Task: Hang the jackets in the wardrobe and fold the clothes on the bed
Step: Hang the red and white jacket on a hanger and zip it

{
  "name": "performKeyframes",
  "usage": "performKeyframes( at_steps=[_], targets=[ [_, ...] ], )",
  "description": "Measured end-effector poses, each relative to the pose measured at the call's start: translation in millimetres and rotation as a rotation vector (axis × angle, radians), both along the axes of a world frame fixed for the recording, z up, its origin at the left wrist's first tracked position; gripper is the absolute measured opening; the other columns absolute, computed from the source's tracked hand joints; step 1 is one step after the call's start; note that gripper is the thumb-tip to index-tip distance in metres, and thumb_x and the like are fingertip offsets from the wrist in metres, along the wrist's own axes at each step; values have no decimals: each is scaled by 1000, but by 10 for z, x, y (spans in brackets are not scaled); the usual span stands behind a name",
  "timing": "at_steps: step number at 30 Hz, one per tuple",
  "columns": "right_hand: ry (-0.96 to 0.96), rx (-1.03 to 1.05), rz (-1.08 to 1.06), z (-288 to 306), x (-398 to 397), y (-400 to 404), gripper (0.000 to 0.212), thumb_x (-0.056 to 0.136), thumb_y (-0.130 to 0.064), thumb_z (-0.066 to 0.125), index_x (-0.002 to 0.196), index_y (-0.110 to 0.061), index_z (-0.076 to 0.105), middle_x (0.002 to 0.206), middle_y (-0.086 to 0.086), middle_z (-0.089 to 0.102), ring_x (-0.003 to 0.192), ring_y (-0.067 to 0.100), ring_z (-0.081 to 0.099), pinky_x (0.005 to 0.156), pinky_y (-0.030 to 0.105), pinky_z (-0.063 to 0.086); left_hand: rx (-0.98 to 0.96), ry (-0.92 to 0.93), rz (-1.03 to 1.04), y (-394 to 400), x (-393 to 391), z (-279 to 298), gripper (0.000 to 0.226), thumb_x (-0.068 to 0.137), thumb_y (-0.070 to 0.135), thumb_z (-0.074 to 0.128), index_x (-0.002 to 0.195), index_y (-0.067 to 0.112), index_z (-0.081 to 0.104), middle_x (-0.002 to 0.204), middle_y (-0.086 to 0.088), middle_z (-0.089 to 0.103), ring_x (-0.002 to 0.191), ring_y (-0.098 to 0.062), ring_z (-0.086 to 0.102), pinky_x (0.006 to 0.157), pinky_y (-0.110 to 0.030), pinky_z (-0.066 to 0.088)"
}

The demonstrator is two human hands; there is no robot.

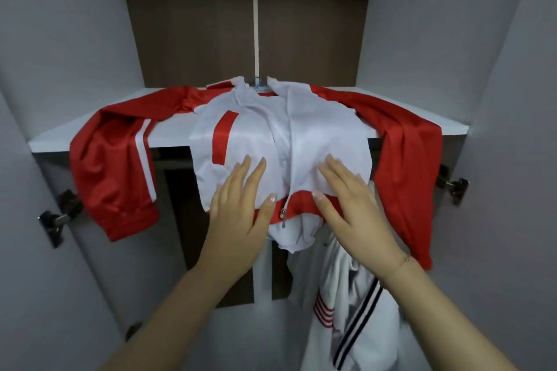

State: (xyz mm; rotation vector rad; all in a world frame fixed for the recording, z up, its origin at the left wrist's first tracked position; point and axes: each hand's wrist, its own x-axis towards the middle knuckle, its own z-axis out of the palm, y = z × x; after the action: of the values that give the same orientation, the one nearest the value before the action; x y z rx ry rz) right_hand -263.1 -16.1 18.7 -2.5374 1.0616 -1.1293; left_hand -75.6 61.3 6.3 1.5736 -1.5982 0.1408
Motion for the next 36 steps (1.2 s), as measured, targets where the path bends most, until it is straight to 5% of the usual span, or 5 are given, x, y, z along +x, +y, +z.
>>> performKeyframes(
  at_steps=[5, 11, 18, 24, 36],
  targets=[
    [-467, 266, 48, -488, 22, 96, 20, 96, -19, 58, 114, -19, 67, 112, -10, 65, 109, 4, 58, 94, 18, 44, 62, 634, 2, 74, -225, -443, 20, 95, 34, 59, 114, 31, 56, 120, 11, 55, 116, -8, 53, 95, -22, 45],
    [-775, 911, 137, -878, 279, 62, 15, 92, -20, 64, 104, -17, 72, 99, -2, 74, 96, 10, 67, 77, 17, 52, 392, 1587, -191, -33, -320, -590, 38, 81, 44, 66, 106, 16, 72, 96, 2, 75, 88, -12, 71, 76, -29, 50],
    [-1056, 1093, 364, -790, 482, -87, 47, 88, -32, 66, 126, -7, 60, 120, 15, 68, 113, 28, 65, 98, 39, 51, 11, 1664, -280, -133, -315, -520, 23, 95, 33, 55, 102, 30, 77, 112, 2, 73, 98, -9, 71, 70, -19, 56],
    [-1151, 907, 209, -847, 377, -83, 25, 89, -31, 62, 74, -19, 79, 83, 6, 76, 78, 15, 71, 78, 23, 57, -229, 1694, -288, -72, -180, -603, 45, 97, 47, 42, 140, 35, 46, 129, 8, 65, 114, -12, 64, 95, -35, 52],
    [-1082, 994, 293, -807, 188, -10, 55, 78, -30, 74, 99, 19, 59, 102, 35, 65, 89, 40, 64, 91, 41, 53, 179, 1396, -475, -155, -487, -612, 37, 70, 39, 85, 103, 25, 76, 94, -3, 70, 86, -20, 63, 85, -31, 51]
  ],
)
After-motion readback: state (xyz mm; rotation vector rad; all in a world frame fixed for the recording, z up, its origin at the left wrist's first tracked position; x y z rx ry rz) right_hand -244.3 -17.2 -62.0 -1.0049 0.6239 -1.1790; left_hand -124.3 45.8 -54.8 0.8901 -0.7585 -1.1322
